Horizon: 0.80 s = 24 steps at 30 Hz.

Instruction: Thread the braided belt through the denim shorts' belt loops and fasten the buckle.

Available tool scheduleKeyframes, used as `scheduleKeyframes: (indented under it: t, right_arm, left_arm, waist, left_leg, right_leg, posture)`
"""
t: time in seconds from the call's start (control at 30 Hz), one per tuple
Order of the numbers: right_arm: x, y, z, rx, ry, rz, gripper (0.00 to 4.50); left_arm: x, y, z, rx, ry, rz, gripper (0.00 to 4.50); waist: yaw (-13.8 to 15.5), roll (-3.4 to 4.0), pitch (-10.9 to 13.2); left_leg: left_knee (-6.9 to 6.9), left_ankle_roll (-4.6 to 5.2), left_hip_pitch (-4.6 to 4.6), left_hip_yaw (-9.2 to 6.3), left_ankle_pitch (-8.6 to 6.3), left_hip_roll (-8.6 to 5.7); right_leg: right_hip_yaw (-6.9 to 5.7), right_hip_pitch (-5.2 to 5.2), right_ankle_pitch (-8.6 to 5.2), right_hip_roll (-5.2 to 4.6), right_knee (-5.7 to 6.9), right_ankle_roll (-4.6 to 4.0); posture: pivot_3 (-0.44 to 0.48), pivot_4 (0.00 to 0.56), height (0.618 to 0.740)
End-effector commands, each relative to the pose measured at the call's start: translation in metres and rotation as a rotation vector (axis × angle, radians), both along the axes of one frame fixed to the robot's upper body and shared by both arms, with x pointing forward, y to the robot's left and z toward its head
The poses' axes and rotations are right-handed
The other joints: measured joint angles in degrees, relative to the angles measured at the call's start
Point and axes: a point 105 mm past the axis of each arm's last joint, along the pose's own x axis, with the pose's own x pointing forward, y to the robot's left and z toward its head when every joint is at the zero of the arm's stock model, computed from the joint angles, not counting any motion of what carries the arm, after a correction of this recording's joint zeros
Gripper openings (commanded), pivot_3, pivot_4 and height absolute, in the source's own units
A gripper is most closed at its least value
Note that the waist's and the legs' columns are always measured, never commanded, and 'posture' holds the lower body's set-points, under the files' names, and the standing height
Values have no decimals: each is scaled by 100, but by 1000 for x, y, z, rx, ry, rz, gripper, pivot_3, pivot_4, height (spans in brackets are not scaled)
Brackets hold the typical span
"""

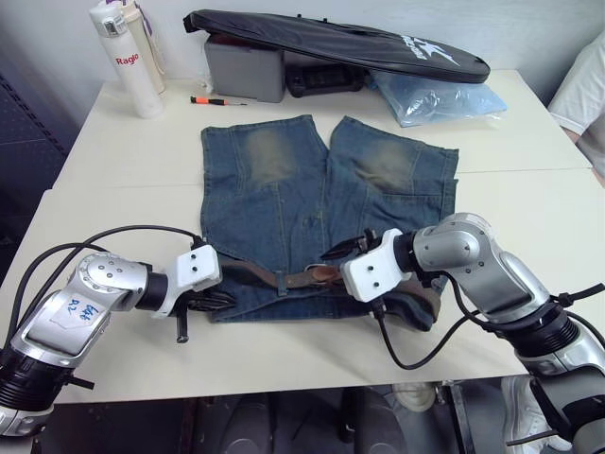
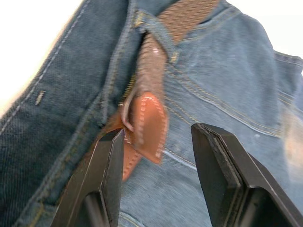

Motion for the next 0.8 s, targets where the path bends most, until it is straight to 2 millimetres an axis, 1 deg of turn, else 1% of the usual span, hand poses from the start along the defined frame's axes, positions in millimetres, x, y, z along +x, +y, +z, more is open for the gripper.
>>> scheduleKeyframes:
  t: [0.03, 0.07, 0.17, 0.27, 0.3, 0.47, 0.67, 0.73, 0.8]
  right_arm:
    - [0, 3, 6, 17, -34, 21, 2425]
    - [0, 4, 6, 19, -34, 22, 2425]
    - [-1, 6, 8, 32, -36, 31, 1613]
    - [-1, 3, 11, 36, -38, 35, 122]
    - [-1, 2, 13, 37, -40, 35, 54]
    - [3, -14, 23, 34, -63, 20, 54]
    - [18, -52, 35, -6, -102, -44, 54]
    - [20, -55, 36, -11, -104, -46, 54]
    - [18, -52, 37, -5, -93, -28, 54]
  left_arm:
    - [-3, 8, -14, 48, 50, 32, 0]
    - [-3, 8, -14, 48, 50, 32, 0]
    - [-3, 8, -13, 48, 50, 32, 0]
    - [-3, 7, -13, 49, 52, 31, 0]
    - [-3, 7, -13, 49, 53, 31, 0]
    - [-4, 9, -12, 54, 61, 33, 0]
    - [-7, 12, -13, 63, 73, 39, 0]
    - [-10, 12, -13, 55, 90, 36, 0]
    - [-17, 8, -10, 3, 129, 17, 0]
  waist:
    - [-3, 0, 0]
    - [-3, 0, 0]
    - [-5, 0, 0]
    - [-5, 0, 0]
    - [-5, 0, 0]
    - [-5, 0, 0]
    - [-31, 0, 0]
    - [-57, 0, 0]
    - [-100, 0, 0]
  left_leg:
    - [0, 0, 0, 0, 0, 0]
    - [0, 0, 0, 0, 0, 0]
    - [0, 0, 0, 0, 0, 0]
    - [0, 0, 0, 0, 0, 0]
    - [0, 0, 0, 0, 0, 0]
    - [0, 0, -1, 0, 0, 0]
    - [0, 0, 0, 0, 0, 0]
    - [-2, 0, 0, 0, 0, 1]
    - [-3, 0, 0, 0, 0, 5]
  right_leg:
    - [0, 0, 0, 0, 0, 0]
    - [0, 0, 0, 0, 0, 0]
    - [0, 0, 0, 0, 0, 0]
    - [0, 0, 0, 0, 0, 0]
    - [0, 0, 0, 0, 0, 0]
    - [0, 0, 0, 0, -1, 0]
    - [0, 0, 0, 1, -3, 0]
    - [0, 0, 0, 1, -3, 0]
    - [0, 0, 0, 4, -4, 0]
  posture:
    - [0, 150, 740]
    - [0, 150, 740]
    - [0, 150, 740]
    - [0, 150, 740]
    - [0, 150, 740]
    - [0, 150, 740]
    - [0, 150, 740]
    - [0, 150, 740]
    - [0, 150, 740]
